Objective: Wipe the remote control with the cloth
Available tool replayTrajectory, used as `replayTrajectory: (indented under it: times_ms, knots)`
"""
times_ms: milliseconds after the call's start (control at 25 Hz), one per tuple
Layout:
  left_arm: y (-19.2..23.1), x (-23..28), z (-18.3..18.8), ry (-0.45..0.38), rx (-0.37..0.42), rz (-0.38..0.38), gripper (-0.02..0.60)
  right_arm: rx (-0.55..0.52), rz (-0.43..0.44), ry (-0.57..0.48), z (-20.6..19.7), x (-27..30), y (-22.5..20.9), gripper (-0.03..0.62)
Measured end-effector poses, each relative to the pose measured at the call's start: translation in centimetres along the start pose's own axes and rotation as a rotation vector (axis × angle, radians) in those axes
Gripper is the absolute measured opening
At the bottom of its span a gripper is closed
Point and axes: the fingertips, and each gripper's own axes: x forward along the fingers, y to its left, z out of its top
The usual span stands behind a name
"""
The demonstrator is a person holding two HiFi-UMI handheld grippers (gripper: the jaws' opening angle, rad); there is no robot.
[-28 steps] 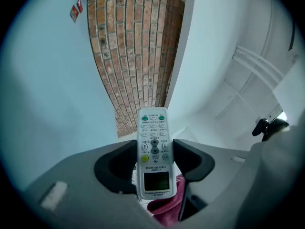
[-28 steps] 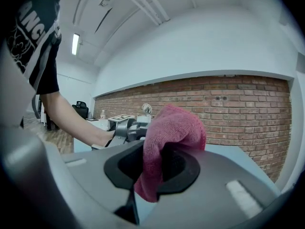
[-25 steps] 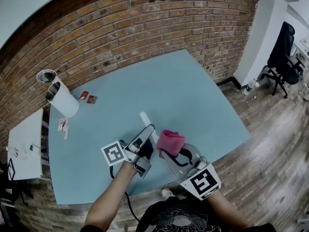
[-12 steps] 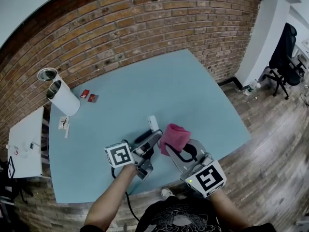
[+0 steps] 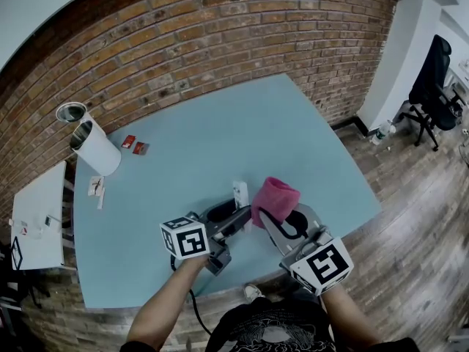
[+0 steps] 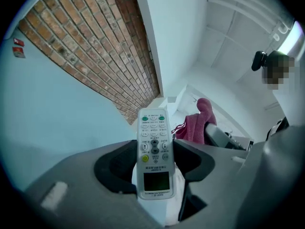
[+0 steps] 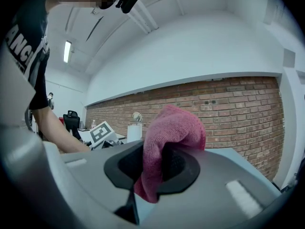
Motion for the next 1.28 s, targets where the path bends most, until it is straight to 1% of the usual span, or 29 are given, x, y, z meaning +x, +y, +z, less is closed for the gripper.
replayTrajectory:
  times_ms: [120,240,520,840,1040,1280]
  knots:
    - [-0.3,0.3,-0.7,0.051,0.066,0.014,0.244,-0.003,-0.009,-0.01,0.3,-0.1,-0.6,0.061]
    - [-0.9,0.6,-1.3,0.09,0.122,0.011,0.244,-0.004,-0.013,-0.009,0.5,0.0,-0.8,0.061]
    - [-1.6,0.8,-2.0,0.146,0.236,0.014,0.244,0.0,-0.032,-0.022,0.9,-0.3,-1.9,0.061]
    - [-2.7,1.0,-3.0,0.198,0.358,0.019,0.244,0.036,-0.063,-0.052,2.1,-1.0,-4.2,0.061]
    - [-4.0,1.6,-3.9,0.228,0.418,0.016,0.244,0.044,-0.034,-0.051,2.7,-1.0,-5.1,0.061]
    - [-5.5,2.2,-4.4,0.233,0.472,0.016,0.244,0.059,0.036,-0.05,3.0,-0.4,-5.9,0.061]
